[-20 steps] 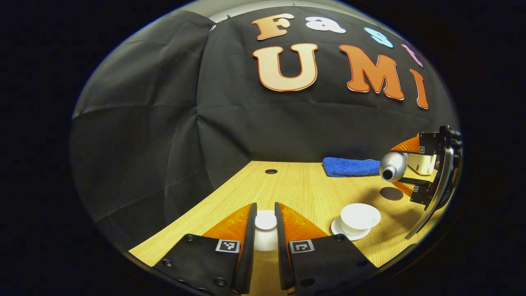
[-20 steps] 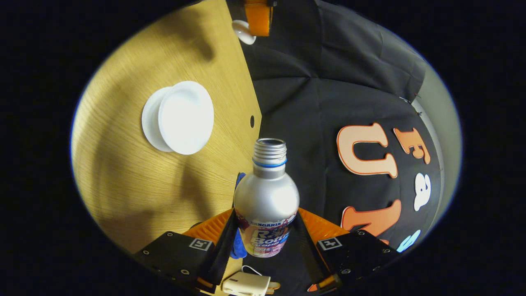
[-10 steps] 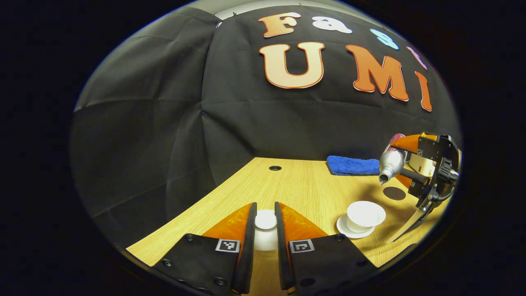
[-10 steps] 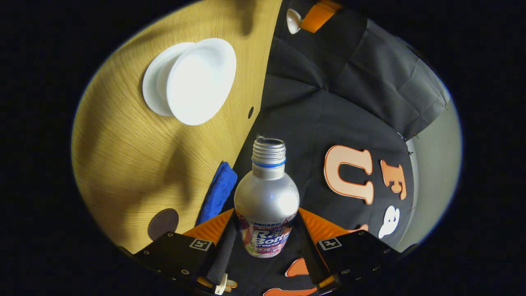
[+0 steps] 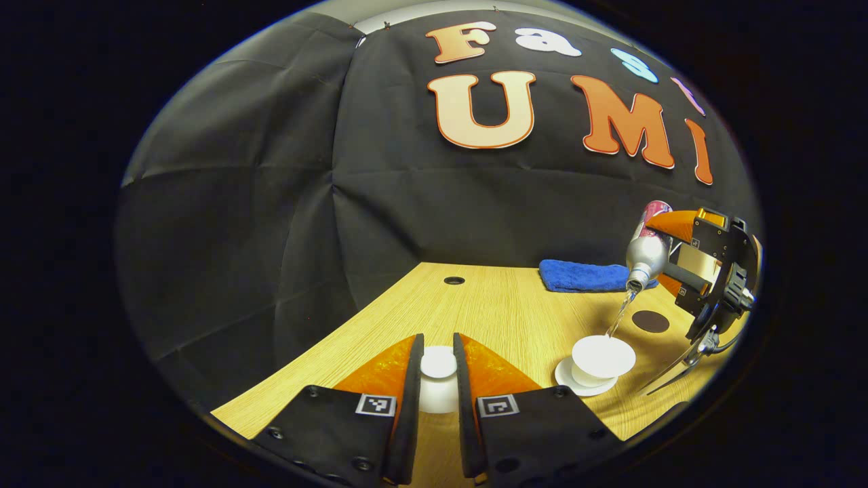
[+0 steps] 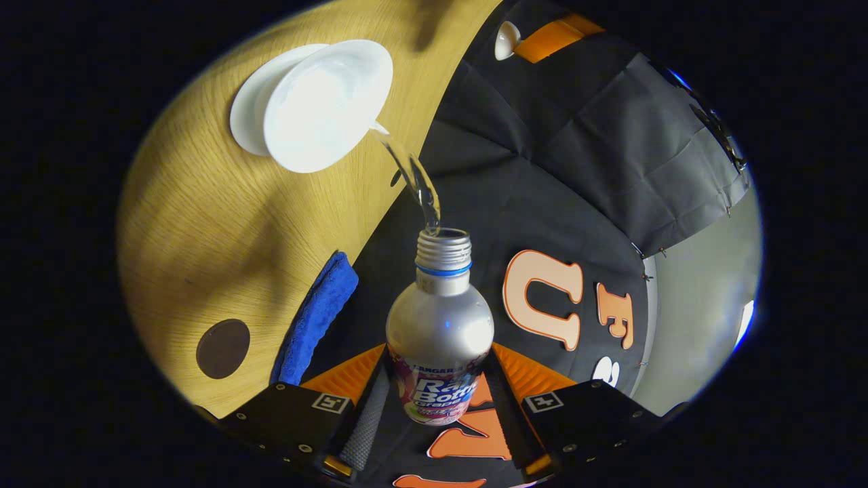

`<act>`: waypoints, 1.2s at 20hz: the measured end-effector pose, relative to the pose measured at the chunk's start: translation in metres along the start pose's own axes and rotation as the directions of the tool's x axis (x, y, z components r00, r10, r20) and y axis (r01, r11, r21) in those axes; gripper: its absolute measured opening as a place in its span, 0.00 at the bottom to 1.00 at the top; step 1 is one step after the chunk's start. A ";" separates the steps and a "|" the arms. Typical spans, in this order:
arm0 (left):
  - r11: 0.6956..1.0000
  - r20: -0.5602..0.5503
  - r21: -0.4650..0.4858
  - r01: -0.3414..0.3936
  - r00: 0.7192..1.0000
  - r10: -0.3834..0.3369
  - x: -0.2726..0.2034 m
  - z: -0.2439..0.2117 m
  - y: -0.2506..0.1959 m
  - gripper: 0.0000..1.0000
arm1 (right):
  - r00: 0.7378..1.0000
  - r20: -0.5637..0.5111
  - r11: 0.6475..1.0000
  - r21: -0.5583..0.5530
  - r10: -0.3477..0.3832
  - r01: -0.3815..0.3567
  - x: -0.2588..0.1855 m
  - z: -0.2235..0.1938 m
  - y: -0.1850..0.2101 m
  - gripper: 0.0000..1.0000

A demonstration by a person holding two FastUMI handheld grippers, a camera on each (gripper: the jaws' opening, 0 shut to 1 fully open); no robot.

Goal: Open the teacup lid with one hand, grasp the water bottle and pour water into the teacup with the other hand; after pouring, place the water bottle on the coaster and then close the teacup lid.

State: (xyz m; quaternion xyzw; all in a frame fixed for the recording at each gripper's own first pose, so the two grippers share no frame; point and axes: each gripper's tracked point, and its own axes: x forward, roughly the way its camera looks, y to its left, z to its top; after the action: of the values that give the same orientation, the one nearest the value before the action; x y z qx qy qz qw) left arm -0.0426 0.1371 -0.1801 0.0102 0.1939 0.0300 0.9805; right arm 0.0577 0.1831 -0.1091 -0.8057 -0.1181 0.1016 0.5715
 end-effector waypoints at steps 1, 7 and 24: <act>1.000 0.002 0.003 -0.002 1.000 0.002 0.000 0.002 0.001 0.30 | 1.000 0.000 1.000 -0.006 -0.011 0.011 0.000 0.000 -0.003 0.78; 1.000 0.013 0.017 0.005 1.000 -0.006 0.000 0.005 -0.005 0.27 | 0.998 0.028 0.997 -0.063 -0.051 0.052 0.005 -0.004 -0.021 0.78; 0.999 0.035 0.040 0.033 0.999 -0.035 0.000 0.012 -0.024 0.30 | 0.987 0.158 0.995 -0.098 -0.011 0.027 -0.009 0.058 0.014 0.78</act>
State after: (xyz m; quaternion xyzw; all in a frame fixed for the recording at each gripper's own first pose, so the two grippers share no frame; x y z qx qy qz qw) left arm -0.0370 0.1135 -0.1699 0.0267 0.1771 0.0094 0.9838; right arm 0.0327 0.2283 -0.1414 -0.8215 -0.1755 0.1532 0.5205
